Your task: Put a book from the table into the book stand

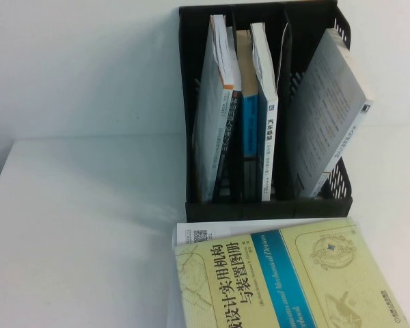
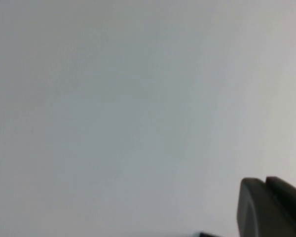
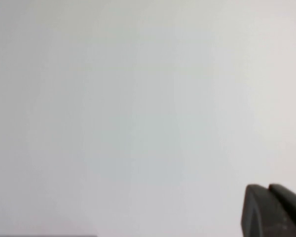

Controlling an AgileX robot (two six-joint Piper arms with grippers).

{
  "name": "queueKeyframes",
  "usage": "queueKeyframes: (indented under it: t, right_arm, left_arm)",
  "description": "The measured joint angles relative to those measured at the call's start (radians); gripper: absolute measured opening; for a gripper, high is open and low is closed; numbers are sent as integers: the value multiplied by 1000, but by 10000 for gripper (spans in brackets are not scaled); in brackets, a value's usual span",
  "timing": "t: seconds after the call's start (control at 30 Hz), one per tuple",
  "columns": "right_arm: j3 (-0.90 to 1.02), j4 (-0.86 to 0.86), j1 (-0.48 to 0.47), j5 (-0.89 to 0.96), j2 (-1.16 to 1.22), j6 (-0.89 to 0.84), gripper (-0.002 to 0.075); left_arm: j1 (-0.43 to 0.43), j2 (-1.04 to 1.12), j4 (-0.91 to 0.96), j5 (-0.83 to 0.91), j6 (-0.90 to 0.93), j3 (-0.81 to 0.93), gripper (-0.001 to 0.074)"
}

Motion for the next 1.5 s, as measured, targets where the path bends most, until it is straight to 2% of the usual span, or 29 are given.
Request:
queueKeyframes:
  t: [0.17,0.33,0.43,0.7,0.87,1.0,1.1,1.2,1.3,1.4,1.5]
  right_arm:
    - [-117,-28,0,288,254,-126,-3]
    - [-122,-7,13,369,352,-140,-3]
    - [-124,110,16,407,342,-140,-3]
    - [-124,621,40,379,333,-140,-3]
    - [-124,710,40,378,333,-159,-3]
    - [-124,639,40,455,338,-346,-3]
    - [-126,458,48,515,388,-440,-3]
    - [-126,206,58,557,486,-341,-3]
    - [-126,20,86,598,582,-134,-3]
    - [-126,-20,121,652,687,-31,-3]
    - [-126,23,145,687,819,-11,-3]
  left_arm:
    - [0,215,26,222,5,-156,-2]
    - [0,388,12,432,8,-200,-2]
    - [0,443,-11,484,8,-200,-3]
    - [0,562,-71,518,9,-203,-2]
    - [0,653,-151,522,89,-203,-2]
    - [0,726,-300,522,298,-203,-2]
    - [0,780,-478,522,507,-203,-2]
    - [0,834,-707,525,742,-203,-2]
    - [0,897,-918,548,975,-203,-3]
    - [0,974,-1101,593,1144,-203,-3]
    - [2,1055,-1225,655,1244,-203,-2]
